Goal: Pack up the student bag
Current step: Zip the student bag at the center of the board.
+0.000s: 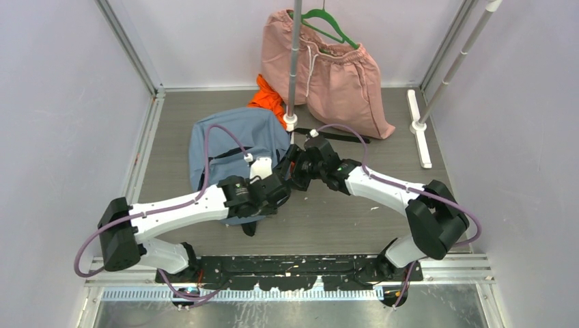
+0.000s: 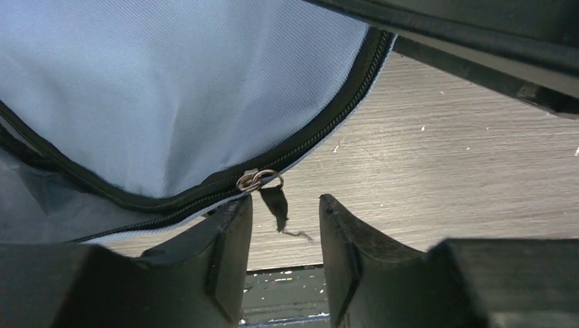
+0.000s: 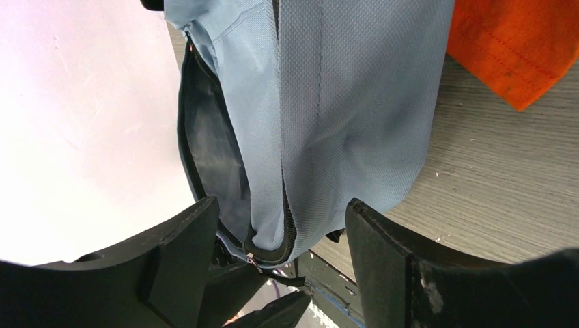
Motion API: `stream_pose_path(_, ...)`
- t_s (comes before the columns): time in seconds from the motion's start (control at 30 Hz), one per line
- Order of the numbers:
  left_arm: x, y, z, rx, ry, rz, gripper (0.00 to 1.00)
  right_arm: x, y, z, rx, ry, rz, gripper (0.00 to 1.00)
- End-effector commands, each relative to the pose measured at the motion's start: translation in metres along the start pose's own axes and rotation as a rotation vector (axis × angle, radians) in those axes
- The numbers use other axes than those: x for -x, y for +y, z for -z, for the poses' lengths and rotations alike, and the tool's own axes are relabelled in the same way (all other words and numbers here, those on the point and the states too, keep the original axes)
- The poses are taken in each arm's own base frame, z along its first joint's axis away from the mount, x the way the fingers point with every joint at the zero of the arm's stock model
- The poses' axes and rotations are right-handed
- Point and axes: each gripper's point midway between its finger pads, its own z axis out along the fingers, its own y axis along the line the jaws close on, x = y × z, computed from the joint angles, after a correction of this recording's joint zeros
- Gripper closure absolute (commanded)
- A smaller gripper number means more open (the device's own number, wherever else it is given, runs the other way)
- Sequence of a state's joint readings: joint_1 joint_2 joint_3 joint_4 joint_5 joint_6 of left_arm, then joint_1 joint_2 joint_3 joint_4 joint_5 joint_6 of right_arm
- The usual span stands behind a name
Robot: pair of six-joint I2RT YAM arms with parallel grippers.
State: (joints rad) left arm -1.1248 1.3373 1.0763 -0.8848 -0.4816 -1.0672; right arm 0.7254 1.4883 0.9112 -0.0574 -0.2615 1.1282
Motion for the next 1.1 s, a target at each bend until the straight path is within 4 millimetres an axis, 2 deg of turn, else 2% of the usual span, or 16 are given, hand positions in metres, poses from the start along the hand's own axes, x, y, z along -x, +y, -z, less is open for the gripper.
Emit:
stream_pose_path(0.0, 0.015, -0.017, -0.005, -0.015, -0.058, 0.039, 0.60, 0.002, 0.011, -0.001, 0.048, -0.004, -0.004, 0.27)
stream_pose_path(0.1, 0.016, -0.013, -0.006, -0.001, -0.070, 0.044, 0.67, -0.001, 0.007, -0.005, 0.037, 0.010, -0.014, 0.28)
stream_pose_path(0.2, 0.019, -0.008, -0.006, 0.018, -0.092, 0.047, 0.74, -0.001, 0.011, -0.009, 0.060, 0.019, -0.019, 0.29)
stream_pose_path(0.37, 0.023, -0.001, -0.005, 0.053, -0.112, 0.045, 0.99, -0.006, 0.010, -0.015, 0.074, 0.053, -0.036, 0.36)
stream_pose_path(0.4, 0.024, 0.000, -0.005, 0.055, -0.115, 0.043, 1.00, -0.007, 0.009, -0.017, 0.075, 0.058, -0.039, 0.37)
stream_pose_path(0.5, 0.024, 0.004, -0.005, 0.068, -0.119, 0.052, 1.00, -0.007, 0.009, -0.020, 0.082, 0.063, -0.046, 0.47)
stream_pose_path(0.63, 0.020, 0.013, -0.004, 0.078, -0.116, 0.080, 1.00, -0.007, 0.007, -0.020, 0.084, 0.060, -0.049, 0.65)
stream_pose_path(0.77, 0.018, 0.018, 0.000, 0.054, -0.123, 0.120, 1.00, -0.007, 0.009, -0.019, 0.088, 0.056, -0.047, 0.68)
stream_pose_path(0.83, 0.015, 0.021, 0.001, 0.046, -0.123, 0.137, 1.00, -0.007, 0.009, -0.020, 0.089, 0.055, -0.047, 0.73)
stream_pose_path(0.87, 0.014, 0.024, 0.002, 0.046, -0.122, 0.143, 1.00, -0.007, 0.009, -0.019, 0.090, 0.053, -0.046, 0.89)
stream_pose_path(0.9, 0.013, 0.026, 0.003, 0.045, -0.120, 0.147, 1.00, -0.006, 0.009, -0.019, 0.089, 0.050, -0.046, 0.98)
stream_pose_path(1.07, 0.018, 0.040, 0.019, 0.044, -0.141, 0.169, 1.00, -0.002, 0.003, -0.013, 0.064, 0.012, -0.035, 0.99)
